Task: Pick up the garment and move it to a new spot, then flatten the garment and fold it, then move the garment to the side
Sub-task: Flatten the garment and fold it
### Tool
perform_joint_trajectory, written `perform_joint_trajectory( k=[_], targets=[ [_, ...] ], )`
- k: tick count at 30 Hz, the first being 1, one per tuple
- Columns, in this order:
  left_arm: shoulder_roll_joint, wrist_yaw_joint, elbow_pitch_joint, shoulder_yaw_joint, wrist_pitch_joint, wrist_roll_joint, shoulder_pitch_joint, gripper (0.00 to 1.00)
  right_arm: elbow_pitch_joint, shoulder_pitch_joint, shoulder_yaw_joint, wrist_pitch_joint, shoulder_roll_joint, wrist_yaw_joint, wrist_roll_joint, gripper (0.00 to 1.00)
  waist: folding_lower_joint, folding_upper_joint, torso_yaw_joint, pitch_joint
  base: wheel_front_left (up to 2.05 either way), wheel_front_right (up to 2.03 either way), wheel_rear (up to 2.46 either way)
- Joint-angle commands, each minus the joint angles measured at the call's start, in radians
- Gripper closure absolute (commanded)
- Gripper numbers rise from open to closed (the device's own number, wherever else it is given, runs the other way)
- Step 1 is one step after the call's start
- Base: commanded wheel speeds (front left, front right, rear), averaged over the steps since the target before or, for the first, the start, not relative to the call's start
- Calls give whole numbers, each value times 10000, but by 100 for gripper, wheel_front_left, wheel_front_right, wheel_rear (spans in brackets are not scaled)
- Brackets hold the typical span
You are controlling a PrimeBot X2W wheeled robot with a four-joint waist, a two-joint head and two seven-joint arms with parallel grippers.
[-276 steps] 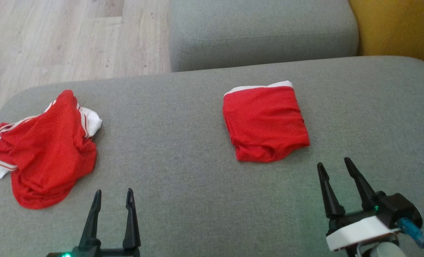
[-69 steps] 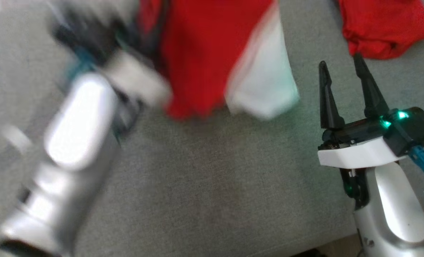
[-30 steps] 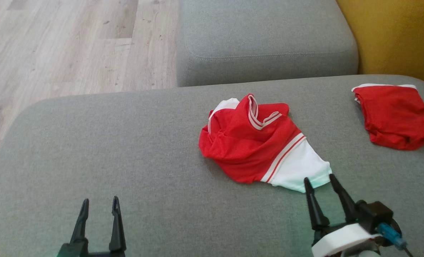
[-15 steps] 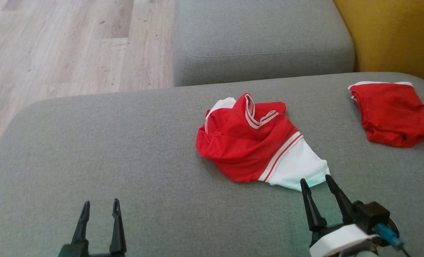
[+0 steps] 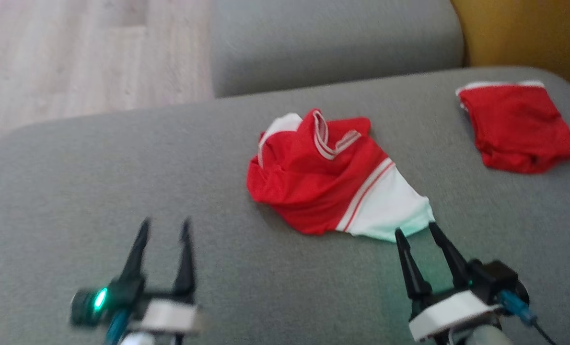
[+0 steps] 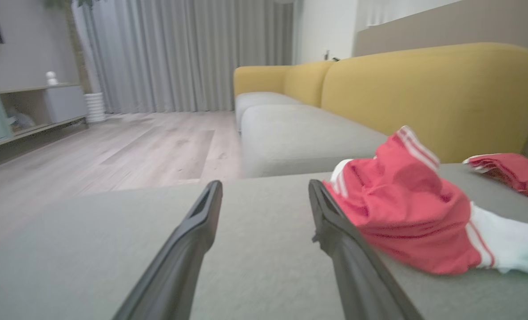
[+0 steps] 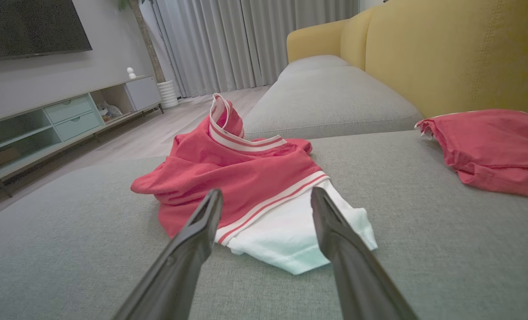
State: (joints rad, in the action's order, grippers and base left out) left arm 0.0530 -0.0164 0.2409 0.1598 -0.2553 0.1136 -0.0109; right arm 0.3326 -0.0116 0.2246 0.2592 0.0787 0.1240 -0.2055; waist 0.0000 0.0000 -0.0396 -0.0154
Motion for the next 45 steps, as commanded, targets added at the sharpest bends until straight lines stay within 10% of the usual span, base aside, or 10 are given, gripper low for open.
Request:
perform_joint_trajectory(
  k=[1, 15, 28, 29, 31, 45],
  targets=[
    [-27, 106, -171, 90, -64, -64, 1132, 0, -431, 696, 314, 26, 118, 67, 98, 0, 0, 0, -471, 618, 0, 0, 0],
    [-27, 4, 2751, 2818, 193, -140, 6940, 0, -805, 2189, 708, 26, -35, 67, 153, 0, 0, 0, -2005, 3371, 0, 0, 0],
    [-28, -560, 5058, 3958, 1161, 493, 8467, 0, -806, 2499, 852, 26, -141, 67, 115, 0, 0, 0, -2522, 3871, 0, 0, 0],
    [-26, -602, 5239, 4020, 1256, 450, 8522, 9, -808, 2517, 867, 26, -156, 67, 97, 0, 0, 0, -2559, 3850, 0, 0, 0],
    [-1, -615, 5599, 4158, 1495, 350, 8617, 100, -795, 2537, 915, 26, -185, 67, 74, 0, 0, 0, -2651, 3802, 0, 0, 0],
    [14, 380, 4832, 4397, 765, 915, 10203, 100, -767, 2366, 991, 26, -281, 67, -385, 0, 0, 0, -3384, 3208, 0, 0, 0]
  ],
)
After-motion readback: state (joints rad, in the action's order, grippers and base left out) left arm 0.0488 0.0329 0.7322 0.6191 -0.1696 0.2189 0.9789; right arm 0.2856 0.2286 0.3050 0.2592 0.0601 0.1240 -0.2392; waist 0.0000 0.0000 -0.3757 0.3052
